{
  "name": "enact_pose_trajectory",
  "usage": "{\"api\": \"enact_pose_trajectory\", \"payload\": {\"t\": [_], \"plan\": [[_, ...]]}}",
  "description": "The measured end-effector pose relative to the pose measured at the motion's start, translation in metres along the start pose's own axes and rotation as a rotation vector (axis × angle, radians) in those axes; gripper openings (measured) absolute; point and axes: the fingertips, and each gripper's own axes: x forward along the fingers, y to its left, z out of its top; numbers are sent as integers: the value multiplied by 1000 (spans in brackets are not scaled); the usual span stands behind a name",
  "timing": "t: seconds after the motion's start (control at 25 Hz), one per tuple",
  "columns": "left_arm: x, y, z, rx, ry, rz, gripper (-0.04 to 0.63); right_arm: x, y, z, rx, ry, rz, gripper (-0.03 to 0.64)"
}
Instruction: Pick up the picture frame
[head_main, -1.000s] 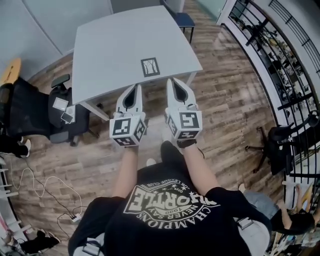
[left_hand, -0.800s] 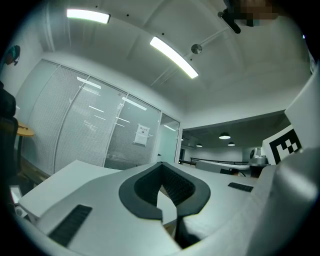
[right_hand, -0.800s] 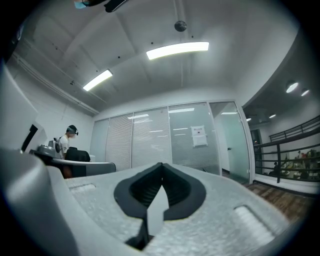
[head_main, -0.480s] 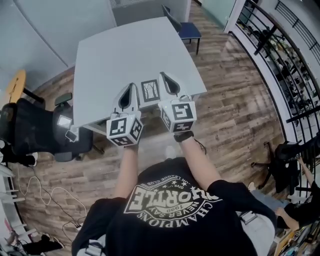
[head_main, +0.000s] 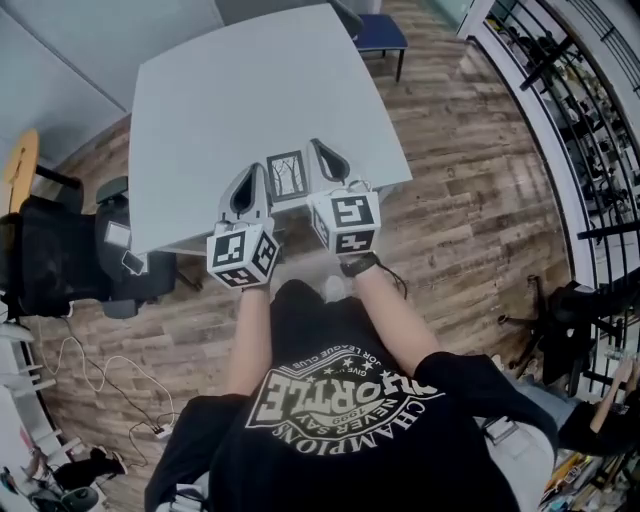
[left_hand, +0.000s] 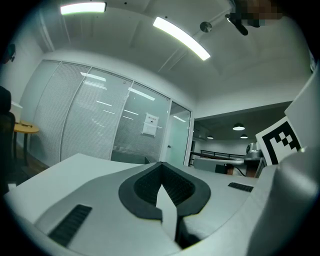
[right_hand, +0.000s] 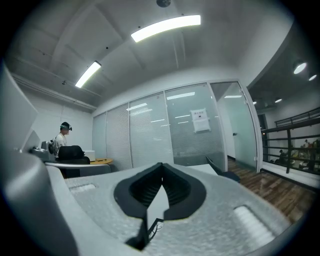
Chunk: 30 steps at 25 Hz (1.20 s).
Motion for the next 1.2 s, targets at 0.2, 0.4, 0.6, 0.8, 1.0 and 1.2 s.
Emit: {"api": "enact_pose_trajectory", "payload": {"t": [0.2,0.4,0.6,0.8,1.0,1.2], "plan": [[9,8,-34,-26,84,6,5,6,-3,-34,5,85,30,-2],[41,30,-83,-64,184,15,5,35,-27,-89,11,214,44,-2],[20,44,-101,-65,269,10,5,23,-12,-121,21,327,50,-2],[-25,10,-107,-42,321,12,6,-38,-1,-126,68,363,89,-2],[-48,-14,-140,-28,402,3,31,-71,2,-150,81,417,113,53],[-48,-10,-173,-71,498,-24,114,-69,9,-186,87,521,109,120]]}}
